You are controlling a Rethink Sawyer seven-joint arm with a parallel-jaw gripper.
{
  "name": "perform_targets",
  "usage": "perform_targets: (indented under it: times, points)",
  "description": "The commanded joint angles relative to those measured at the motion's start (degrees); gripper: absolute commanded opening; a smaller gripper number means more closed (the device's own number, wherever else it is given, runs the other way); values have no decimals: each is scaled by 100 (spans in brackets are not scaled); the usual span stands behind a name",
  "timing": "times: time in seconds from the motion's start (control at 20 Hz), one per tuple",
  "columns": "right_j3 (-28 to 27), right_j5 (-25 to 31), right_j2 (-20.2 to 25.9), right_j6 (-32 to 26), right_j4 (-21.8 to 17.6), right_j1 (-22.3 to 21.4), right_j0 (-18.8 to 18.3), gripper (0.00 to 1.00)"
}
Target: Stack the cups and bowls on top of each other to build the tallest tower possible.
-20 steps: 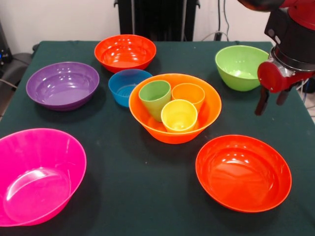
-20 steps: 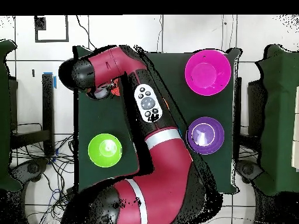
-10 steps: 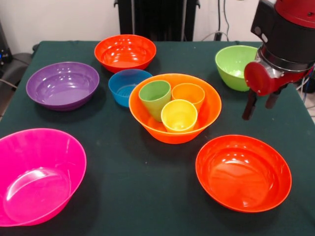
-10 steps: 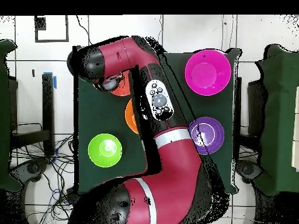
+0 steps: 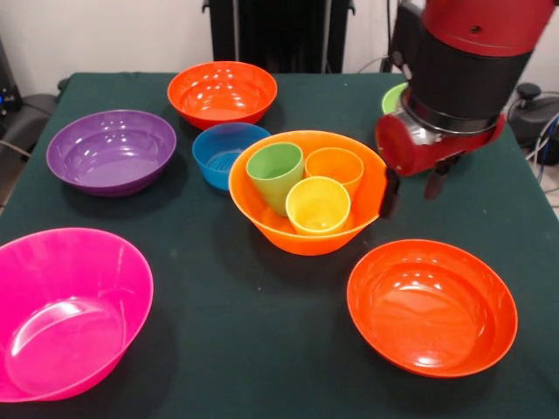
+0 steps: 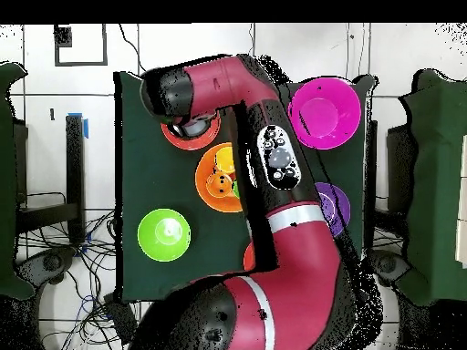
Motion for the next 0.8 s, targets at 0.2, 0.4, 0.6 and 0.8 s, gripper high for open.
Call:
perform_targets:
  times: [0.2, 0.4, 0.6, 0.8]
  points:
    - [-267, 549, 112, -2155, -365, -58, -221, 100]
    - [-303, 665, 243, -2340, -260, -81, -247, 100]
    - [-377, 769, 256, -2362, -246, -68, -195, 100]
    - [-721, 1029, 207, -2450, -372, -60, -106, 100]
